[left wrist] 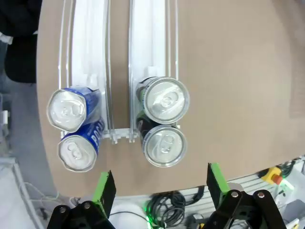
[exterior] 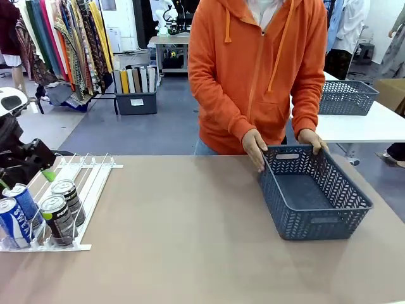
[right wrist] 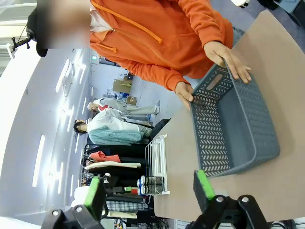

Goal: Retrieve and store the cans from the dispenser.
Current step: Pick up one can from the Automatic Can Dispenser and place it in the middle of the table.

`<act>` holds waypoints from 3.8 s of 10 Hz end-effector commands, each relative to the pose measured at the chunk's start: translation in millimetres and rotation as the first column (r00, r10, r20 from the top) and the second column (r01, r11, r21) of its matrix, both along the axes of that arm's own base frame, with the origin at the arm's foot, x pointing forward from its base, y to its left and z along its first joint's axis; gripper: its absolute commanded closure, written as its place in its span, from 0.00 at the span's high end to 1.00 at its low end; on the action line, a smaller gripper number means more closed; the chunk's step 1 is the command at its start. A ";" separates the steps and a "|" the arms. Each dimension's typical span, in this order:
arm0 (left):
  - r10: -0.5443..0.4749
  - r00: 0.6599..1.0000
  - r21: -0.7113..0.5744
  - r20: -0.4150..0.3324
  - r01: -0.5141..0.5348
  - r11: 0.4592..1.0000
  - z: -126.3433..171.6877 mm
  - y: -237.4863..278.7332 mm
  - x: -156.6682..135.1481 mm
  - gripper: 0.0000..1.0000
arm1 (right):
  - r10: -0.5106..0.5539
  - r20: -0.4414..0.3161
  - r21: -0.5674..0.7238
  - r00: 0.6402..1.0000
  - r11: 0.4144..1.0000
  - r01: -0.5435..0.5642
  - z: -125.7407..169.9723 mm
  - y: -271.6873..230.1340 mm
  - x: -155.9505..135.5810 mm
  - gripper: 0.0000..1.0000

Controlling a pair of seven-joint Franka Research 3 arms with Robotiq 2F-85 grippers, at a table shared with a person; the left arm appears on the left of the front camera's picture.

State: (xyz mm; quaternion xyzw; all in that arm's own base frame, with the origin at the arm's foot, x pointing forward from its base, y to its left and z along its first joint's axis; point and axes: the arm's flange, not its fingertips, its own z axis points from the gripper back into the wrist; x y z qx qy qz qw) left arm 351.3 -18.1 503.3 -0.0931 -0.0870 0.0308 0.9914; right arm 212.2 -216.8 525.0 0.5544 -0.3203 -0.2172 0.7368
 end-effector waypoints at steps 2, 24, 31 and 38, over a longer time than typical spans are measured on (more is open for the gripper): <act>0.000 1.000 0.000 0.000 0.000 1.000 0.0 0.0 0.0 1.00 | -0.002 0.034 0.007 0.999 1.000 0.001 2.8 -1.1 1.1 1.00; -0.088 0.983 0.110 -0.160 0.107 0.988 -95.7 -35.7 33.8 0.00 | -0.002 0.034 0.007 0.999 1.000 0.001 2.8 -1.1 1.1 1.00; -0.035 0.993 0.148 -0.112 0.051 0.988 -37.6 -41.6 0.3 0.00 | -0.002 0.034 0.007 0.999 1.000 0.001 2.8 -1.1 1.1 1.00; -0.030 0.972 0.066 0.235 0.014 0.998 87.4 -23.8 -105.9 0.00 | -0.002 0.034 0.007 0.999 1.000 0.001 2.8 -1.1 1.1 1.00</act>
